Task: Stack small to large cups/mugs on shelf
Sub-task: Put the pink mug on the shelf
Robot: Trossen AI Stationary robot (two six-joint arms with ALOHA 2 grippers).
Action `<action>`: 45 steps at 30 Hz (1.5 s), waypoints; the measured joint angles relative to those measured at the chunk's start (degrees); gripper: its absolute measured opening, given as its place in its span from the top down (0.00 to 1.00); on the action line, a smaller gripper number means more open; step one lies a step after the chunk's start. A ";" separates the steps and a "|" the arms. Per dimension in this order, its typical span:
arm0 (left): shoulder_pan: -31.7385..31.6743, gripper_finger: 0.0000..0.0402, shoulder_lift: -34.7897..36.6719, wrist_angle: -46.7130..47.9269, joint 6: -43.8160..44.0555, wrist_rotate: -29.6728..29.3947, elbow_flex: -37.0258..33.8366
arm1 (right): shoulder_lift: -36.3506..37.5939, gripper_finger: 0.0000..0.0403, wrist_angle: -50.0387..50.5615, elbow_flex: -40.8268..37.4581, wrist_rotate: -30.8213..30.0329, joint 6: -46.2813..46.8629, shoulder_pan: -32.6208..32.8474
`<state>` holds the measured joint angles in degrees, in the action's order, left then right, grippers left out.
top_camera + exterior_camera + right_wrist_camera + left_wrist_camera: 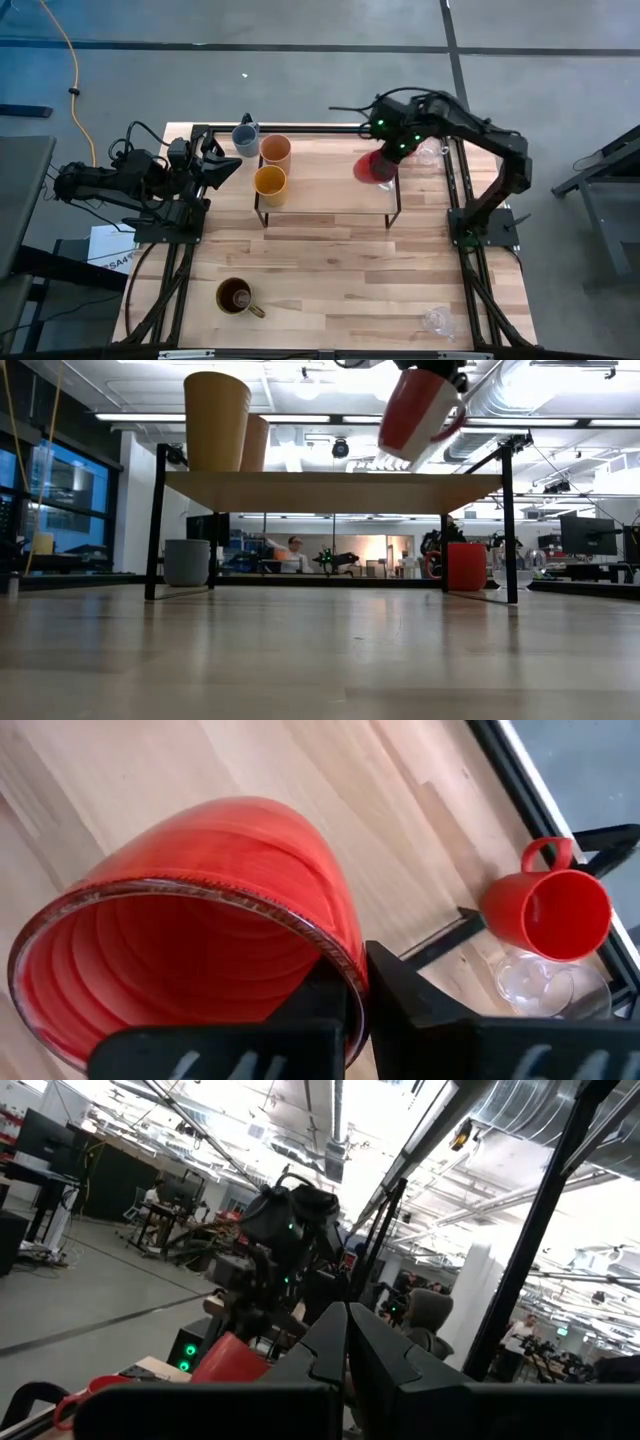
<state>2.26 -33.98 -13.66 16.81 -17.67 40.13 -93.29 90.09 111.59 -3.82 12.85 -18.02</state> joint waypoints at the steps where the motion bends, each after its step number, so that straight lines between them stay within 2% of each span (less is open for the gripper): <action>1: 0.00 0.99 0.00 -0.01 -0.01 0.00 -0.01 | 0.49 1.00 -0.02 0.00 0.21 -0.08 -0.32; 6: 0.00 0.99 -0.01 -0.26 -0.01 -1.15 -0.01 | 1.93 1.00 -0.07 -0.15 0.64 -1.18 -1.69; 10: -0.02 0.99 -0.02 -0.32 -0.01 -1.40 0.01 | 2.96 1.00 -0.08 -6.80 0.88 -3.33 -3.02; 14: -0.02 0.99 0.00 -0.34 -0.01 -1.39 0.00 | 7.26 1.00 0.41 -12.23 1.80 -2.28 -4.33; 21: -0.02 0.99 0.00 -0.35 -0.01 -1.46 0.01 | 6.01 1.00 -0.30 -11.10 5.04 -0.87 -2.06; 35: -0.02 0.99 0.00 -0.38 -0.01 -1.57 0.00 | 0.21 1.00 -0.10 -11.17 7.48 0.40 -2.10; 45: -0.02 0.99 0.00 -0.38 -0.02 -1.56 0.00 | 0.15 0.90 -0.14 -11.17 7.74 2.16 -2.10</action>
<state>2.24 -33.98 -14.04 16.79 -19.23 40.13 -93.14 89.95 100.42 3.92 15.00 -20.12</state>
